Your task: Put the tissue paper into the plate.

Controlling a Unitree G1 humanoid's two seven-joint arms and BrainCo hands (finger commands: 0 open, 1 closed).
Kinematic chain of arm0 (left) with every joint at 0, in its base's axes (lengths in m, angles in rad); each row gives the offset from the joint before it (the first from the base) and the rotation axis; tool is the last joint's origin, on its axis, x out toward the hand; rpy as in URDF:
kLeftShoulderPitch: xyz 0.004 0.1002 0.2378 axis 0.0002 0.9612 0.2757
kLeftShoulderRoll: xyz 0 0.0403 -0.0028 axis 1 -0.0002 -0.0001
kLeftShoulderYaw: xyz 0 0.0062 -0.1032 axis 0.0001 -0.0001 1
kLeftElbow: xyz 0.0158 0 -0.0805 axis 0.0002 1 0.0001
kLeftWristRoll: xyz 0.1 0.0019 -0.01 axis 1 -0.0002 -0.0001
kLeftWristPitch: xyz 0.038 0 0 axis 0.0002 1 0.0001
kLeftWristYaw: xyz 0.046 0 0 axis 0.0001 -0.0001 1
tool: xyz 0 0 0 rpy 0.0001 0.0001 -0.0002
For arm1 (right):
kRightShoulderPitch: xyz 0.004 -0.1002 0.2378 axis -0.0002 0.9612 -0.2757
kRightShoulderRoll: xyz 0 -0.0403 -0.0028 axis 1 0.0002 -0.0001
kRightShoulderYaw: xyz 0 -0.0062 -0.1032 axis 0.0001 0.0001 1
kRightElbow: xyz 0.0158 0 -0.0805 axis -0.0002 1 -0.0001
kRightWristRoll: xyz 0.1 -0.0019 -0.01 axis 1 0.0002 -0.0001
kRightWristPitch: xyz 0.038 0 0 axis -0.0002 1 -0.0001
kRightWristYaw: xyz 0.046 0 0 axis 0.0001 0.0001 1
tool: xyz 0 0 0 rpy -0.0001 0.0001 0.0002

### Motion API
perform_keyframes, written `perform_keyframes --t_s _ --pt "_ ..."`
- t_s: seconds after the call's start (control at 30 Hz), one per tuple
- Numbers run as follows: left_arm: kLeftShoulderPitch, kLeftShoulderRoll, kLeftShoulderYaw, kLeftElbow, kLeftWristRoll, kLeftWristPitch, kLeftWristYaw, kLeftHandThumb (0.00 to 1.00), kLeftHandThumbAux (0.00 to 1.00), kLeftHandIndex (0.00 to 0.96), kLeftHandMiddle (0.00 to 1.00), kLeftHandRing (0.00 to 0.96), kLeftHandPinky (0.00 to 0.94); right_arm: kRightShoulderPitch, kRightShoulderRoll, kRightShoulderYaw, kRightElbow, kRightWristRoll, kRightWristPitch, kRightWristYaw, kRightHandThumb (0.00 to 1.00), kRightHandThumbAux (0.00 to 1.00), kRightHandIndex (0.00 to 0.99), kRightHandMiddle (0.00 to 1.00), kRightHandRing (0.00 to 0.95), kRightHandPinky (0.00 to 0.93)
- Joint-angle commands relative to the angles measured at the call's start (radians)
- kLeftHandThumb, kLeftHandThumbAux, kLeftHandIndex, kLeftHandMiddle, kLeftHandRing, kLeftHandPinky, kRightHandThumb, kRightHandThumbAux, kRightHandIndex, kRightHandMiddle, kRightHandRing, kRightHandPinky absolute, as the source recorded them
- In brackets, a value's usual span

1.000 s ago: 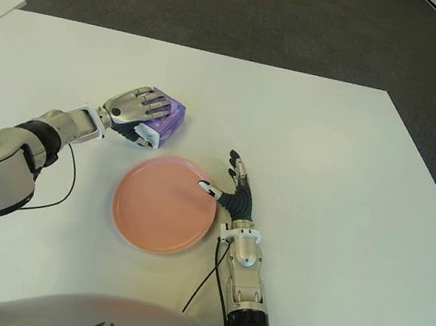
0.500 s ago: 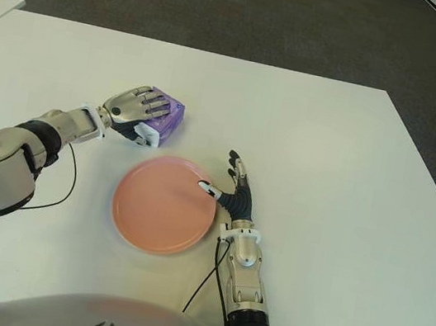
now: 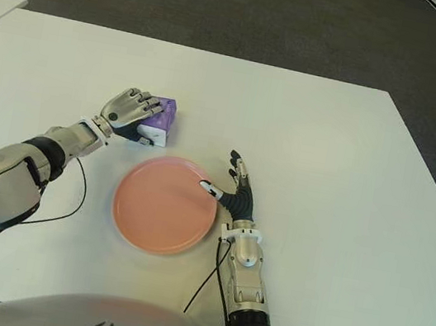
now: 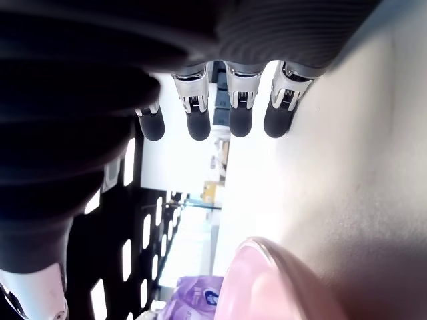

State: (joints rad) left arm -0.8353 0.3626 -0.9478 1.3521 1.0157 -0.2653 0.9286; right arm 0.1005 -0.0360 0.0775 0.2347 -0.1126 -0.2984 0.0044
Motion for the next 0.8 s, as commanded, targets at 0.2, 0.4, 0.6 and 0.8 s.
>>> perform_keyframes --t_s 0.2,0.4,0.6,0.8 --pt "0.054 -0.026 0.015 0.025 0.002 -0.059 -0.007 0.853 0.667 0.400 0.548 0.816 0.809 0.035 0.002 -0.009 0.060 0.022 0.061 0.013 0.000 0.703 0.000 0.000 0.000 0.000" --pt "0.049 -0.025 0.027 0.025 -0.003 -0.075 -0.017 0.853 0.668 0.400 0.547 0.824 0.810 0.026 0.007 -0.015 0.072 0.034 0.057 0.016 0.000 0.720 0.000 0.000 0.000 0.000" --pt "0.044 -0.023 0.044 0.023 -0.012 -0.094 -0.011 0.853 0.668 0.400 0.546 0.831 0.814 0.016 0.008 -0.019 0.087 0.035 0.050 0.015 0.000 0.729 0.000 0.000 0.000 0.000" --pt "0.045 -0.023 0.067 0.023 -0.023 -0.109 -0.012 0.853 0.668 0.400 0.546 0.831 0.807 0.010 0.006 -0.020 0.096 0.033 0.041 0.015 0.000 0.724 0.000 0.000 0.000 0.000"
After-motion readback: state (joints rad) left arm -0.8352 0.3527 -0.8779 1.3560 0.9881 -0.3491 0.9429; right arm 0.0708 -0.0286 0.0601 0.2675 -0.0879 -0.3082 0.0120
